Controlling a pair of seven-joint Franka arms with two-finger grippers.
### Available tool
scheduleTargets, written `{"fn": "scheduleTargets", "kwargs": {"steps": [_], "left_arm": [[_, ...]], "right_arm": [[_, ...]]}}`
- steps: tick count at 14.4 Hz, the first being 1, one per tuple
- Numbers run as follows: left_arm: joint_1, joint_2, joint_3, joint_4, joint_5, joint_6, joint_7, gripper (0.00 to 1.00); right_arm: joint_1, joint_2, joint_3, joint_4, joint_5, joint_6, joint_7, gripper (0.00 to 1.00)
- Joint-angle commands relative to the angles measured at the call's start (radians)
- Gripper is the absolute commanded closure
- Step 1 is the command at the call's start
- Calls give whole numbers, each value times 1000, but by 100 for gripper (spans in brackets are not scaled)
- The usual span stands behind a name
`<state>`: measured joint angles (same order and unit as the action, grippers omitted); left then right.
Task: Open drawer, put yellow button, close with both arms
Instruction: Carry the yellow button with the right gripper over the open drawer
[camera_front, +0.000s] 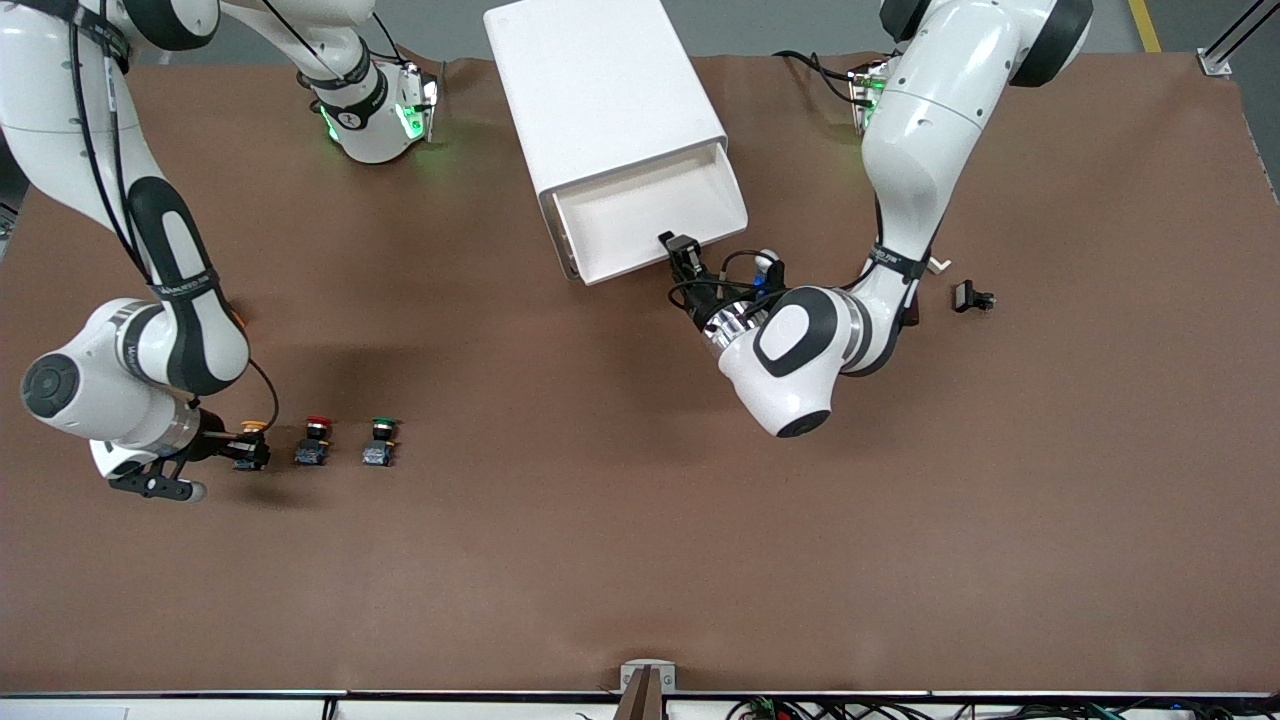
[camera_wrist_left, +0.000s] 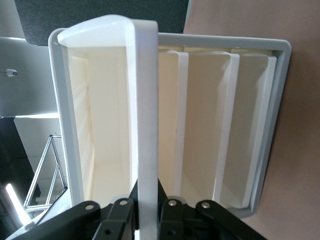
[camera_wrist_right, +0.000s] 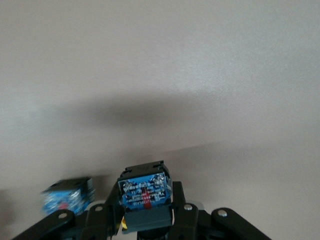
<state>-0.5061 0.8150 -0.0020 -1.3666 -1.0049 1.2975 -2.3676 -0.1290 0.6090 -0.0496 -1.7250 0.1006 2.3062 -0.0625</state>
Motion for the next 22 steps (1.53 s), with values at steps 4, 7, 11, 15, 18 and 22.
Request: {"fn": "scheduleTargets", "kwargs": {"steps": [4, 7, 11, 15, 18, 22], "left_arm": [[1, 33, 33, 54, 32, 117, 70, 51], [3, 26, 46, 76, 35, 115, 79, 0], [1, 12, 102, 115, 40, 112, 79, 0], [1, -10, 151, 187, 164, 114, 151, 0], [1, -36, 194, 187, 288, 114, 293, 0], [-8, -56, 235, 199, 541, 152, 587, 0]], "right_arm": [[84, -138, -3, 99, 13, -328, 217, 100], [184, -225, -1, 99, 13, -454, 438, 100], [328, -314, 0, 100, 16, -566, 737, 100], [492, -359, 4, 107, 22, -616, 1037, 100], [622, -361, 5, 145, 25, -639, 1263, 100], [787, -350, 4, 174, 27, -616, 1539, 100]]}}
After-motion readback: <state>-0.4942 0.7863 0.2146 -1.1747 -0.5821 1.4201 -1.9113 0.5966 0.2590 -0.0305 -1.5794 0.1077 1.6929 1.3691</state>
